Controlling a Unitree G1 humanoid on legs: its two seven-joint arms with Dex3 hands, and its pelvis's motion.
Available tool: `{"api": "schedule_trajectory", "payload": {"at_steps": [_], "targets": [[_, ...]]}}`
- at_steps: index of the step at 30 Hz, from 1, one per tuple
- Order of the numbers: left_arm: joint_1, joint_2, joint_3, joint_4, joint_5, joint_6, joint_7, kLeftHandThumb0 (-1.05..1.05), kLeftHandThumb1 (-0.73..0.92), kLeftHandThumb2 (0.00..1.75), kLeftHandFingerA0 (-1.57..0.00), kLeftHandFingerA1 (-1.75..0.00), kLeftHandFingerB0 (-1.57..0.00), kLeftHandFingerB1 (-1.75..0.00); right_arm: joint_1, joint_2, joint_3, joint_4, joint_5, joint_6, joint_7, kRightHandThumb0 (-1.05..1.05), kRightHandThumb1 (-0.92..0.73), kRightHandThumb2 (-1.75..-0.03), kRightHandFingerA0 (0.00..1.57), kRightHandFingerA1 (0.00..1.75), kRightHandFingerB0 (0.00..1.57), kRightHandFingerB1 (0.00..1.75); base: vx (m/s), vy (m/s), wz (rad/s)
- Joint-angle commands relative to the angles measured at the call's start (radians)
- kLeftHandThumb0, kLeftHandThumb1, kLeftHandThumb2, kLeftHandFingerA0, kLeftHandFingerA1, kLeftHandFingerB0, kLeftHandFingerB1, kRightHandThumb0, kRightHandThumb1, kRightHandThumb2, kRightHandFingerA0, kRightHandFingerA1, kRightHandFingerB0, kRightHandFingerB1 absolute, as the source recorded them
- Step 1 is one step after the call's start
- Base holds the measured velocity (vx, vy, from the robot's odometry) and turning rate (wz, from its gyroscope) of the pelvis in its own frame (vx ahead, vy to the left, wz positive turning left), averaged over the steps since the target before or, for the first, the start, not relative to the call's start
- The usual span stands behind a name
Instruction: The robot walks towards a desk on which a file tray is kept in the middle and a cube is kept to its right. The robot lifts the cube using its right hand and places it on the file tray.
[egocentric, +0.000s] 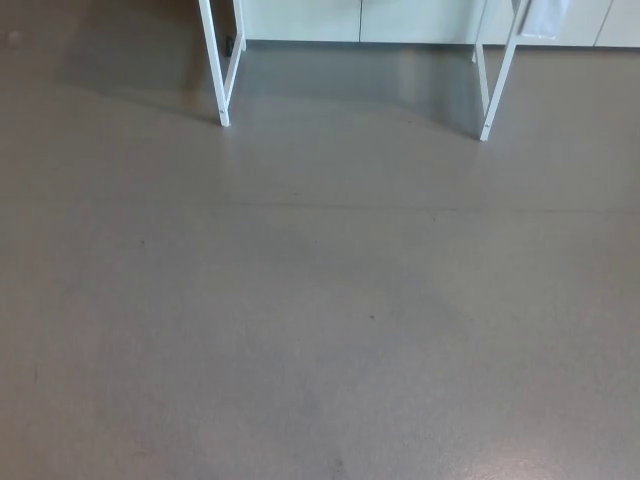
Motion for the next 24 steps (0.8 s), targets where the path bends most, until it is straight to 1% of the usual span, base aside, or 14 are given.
{"api": "schedule_trajectory", "payload": {"at_steps": [1,4,5,7,8,9,12,13,14,18,19,21,22,24], "targets": [[-0.005,0.035,0.008,0.019,-0.015,-0.053,-0.071,-0.93,0.76,0.62,0.0,-0.68,0.0,-0.15,0.009,-0.029,-0.007,-0.009,0.02,-0.003,0.077,-0.34,-0.33,-0.9,0.01,0.5,0.0,0.5,0.0,0.0,0.0],[-0.009,0.031,0.027,0.024,-0.029,-0.05,-0.072,-0.92,0.69,0.69,0.0,-0.59,0.0,-0.16,0.006,-0.014,-0.035,-0.008,0.054,0.004,0.095,-0.32,-0.34,-0.9,0.02,0.51,0.0,0.49,0.0,0.0,0.0],[-0.017,0.029,0.045,0.029,-0.045,-0.032,-0.077,-0.94,0.5,1.03,0.0,-0.55,0.0,-0.36,0.003,-0.01,-0.041,-0.003,0.058,0.006,0.096,-0.31,-0.33,-0.88,0.02,0.51,0.0,0.49,0.0,0.0,0.0],[-0.017,0.027,0.063,0.03,-0.058,-0.034,-0.094,-0.91,0.68,0.69,0.0,-0.54,0.0,-0.15,-0.003,-0.003,-0.046,0.001,0.056,0.022,0.088,-0.48,-0.5,-0.56,0.17,0.37,0.14,0.27,0.0,0.0,0.0],[-0.016,0.027,0.052,0.032,-0.041,-0.049,-0.089,-0.93,0.52,1.05,0.0,-0.56,0.0,-0.38,-0.006,-0.002,-0.047,0.0,0.053,0.026,0.087,-0.3,-0.37,-0.91,0.02,0.5,0.0,0.49,0.0,0.0,0.0],[-0.018,0.027,0.049,0.037,-0.038,-0.052,-0.09,-0.9,0.69,0.7,0.0,-0.57,0.0,-0.14,-0.006,-0.004,-0.047,0.0,0.051,0.016,0.09,-0.3,-0.37,-0.9,0.02,0.5,0.0,0.49,0.0,0.0,0.0],[-0.022,0.026,0.045,0.041,-0.04,-0.043,-0.085,-0.89,0.67,0.7,0.0,-0.54,0.0,-0.14,-0.01,-0.01,-0.046,0.001,0.045,0.0,0.092,-0.29,-0.38,-0.91,0.02,0.51,0.0,0.49,0.04,-0.01,-0.03],[-0.023,0.025,0.045,0.042,-0.041,-0.044,-0.082,-0.93,0.52,1.06,0.0,-0.56,0.0,-0.37,-0.016,0.011,-0.079,0.017,0.086,0.007,0.099,-0.26,-0.4,-0.91,0.03,0.52,0.0,0.49,0.14,-0.031,0.11],[-0.016,0.027,0.027,0.044,-0.02,-0.067,-0.076,-0.97,0.52,0.94,0.0,-0.54,0.0,-0.3,-0.014,0.032,-0.109,0.016,0.108,-0.01,0.082,-0.4,-0.43,-0.61,0.12,0.43,0.14,0.33,0.0,0.0,0.0],[-0.019,0.027,0.031,0.047,-0.027,-0.061,-0.078,-0.93,0.53,1.06,0.0,-0.56,0.0,-0.37,-0.032,0.032,-0.1,0.075,0.077,-0.073,0.074,-0.26,-0.41,-0.91,0.04,0.52,0.0,0.48,-0.15,0.0,0.1],[-0.005,0.03,0.031,0.02,-0.034,-0.067,-0.097,-0.92,0.53,1.07,0.0,-0.57,0.0,-0.41,-0.046,0.011,-0.069,0.102,0.047,-0.064,0.095,-0.47,-0.51,-0.56,0.09,0.37,0.12,0.25,0.0,0.0,0.0],[0.003,0.03,0.034,0.006,-0.04,-0.069,-0.109,-0.91,0.73,0.64,0.0,-0.67,0.0,-0.56,-0.04,0.006,-0.067,0.091,0.045,-0.081,0.094,-0.46,-0.52,-0.56,0.1,0.37,0.13,0.26,0.02,0.034,-0.04],[0.004,0.027,0.029,0.004,-0.034,-0.07,-0.099,-0.92,0.74,0.67,0.0,-0.68,0.0,-0.56,-0.039,-0.003,-0.064,0.056,0.041,-0.045,0.096,-0.3,-0.37,-0.9,0.03,0.52,0.0,0.49,0.0,0.106,-0.02],[-0.002,0.022,0.025,0.021,-0.027,-0.083,-0.083,-0.9,0.54,1.04,-0.02,-0.59,-0.06,-0.51,-0.034,-0.04,-0.028,0.011,0.014,-0.004,0.14,-0.5,-0.54,-0.57,0.13,0.35,0.11,0.23,0.07,0.158,-0.1]]}}
